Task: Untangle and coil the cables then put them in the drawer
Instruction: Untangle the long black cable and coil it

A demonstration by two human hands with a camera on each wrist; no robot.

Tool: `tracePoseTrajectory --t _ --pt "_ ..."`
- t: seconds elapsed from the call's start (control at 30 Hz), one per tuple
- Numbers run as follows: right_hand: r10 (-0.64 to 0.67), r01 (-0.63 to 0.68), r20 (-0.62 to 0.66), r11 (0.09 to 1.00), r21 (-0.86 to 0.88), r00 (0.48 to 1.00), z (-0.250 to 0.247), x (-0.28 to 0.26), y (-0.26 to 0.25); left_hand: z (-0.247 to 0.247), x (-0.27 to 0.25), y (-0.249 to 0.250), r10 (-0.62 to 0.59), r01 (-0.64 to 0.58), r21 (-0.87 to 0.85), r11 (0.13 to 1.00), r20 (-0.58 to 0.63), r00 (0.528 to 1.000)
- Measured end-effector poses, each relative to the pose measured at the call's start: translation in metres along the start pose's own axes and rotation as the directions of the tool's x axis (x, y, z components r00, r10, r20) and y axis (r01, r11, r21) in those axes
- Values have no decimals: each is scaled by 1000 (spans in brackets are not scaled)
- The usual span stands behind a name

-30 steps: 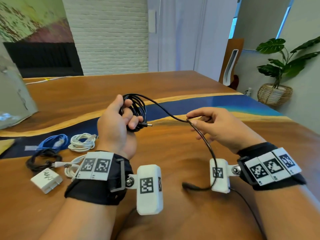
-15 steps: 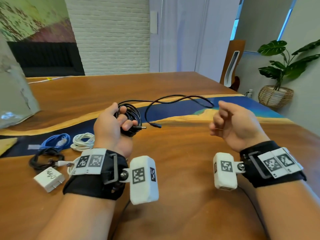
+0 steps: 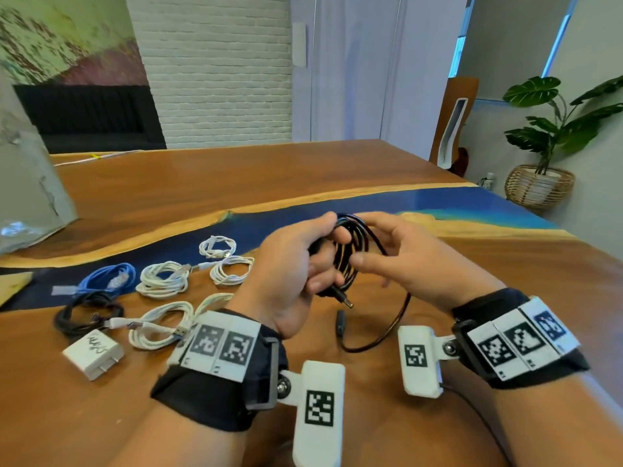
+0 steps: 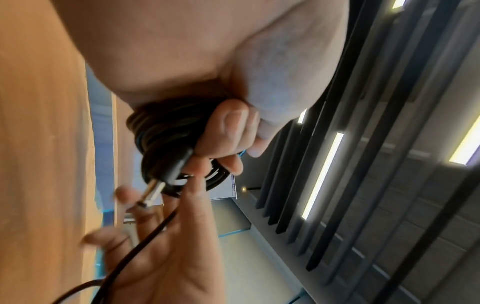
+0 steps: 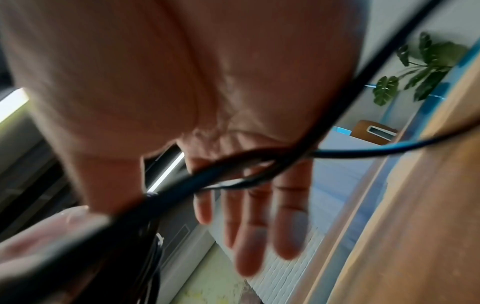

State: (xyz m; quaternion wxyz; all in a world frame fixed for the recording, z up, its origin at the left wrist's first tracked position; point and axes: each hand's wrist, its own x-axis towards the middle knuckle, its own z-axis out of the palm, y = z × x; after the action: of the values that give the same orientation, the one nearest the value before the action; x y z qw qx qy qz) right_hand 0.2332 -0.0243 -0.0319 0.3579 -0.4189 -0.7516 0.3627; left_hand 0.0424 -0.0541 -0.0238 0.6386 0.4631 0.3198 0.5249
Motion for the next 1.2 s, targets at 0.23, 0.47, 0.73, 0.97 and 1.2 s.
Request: tracePoseTrajectory --t 0.23,0.47,0.73,0.97,1.2 --pt "175 -163 -318 985 65 932 -15 -2 5 -34 8 22 64 -142 -268 953 -279 958" --pt "495 -16 -510 729 685 703 -43 4 20 -46 10 24 -1 -154 -391 907 -369 930" --pt "627 386 -398 164 908 670 -47 10 37 -51 10 24 -83 -164 -510 844 -426 901" --pt "645 219 -342 265 939 683 -37 12 44 -43 6 30 -29 -164 -477 863 -372 928" --pt "670 224 -319 227 948 670 -30 13 45 -47 9 25 -24 -307 -505 807 -548 836"
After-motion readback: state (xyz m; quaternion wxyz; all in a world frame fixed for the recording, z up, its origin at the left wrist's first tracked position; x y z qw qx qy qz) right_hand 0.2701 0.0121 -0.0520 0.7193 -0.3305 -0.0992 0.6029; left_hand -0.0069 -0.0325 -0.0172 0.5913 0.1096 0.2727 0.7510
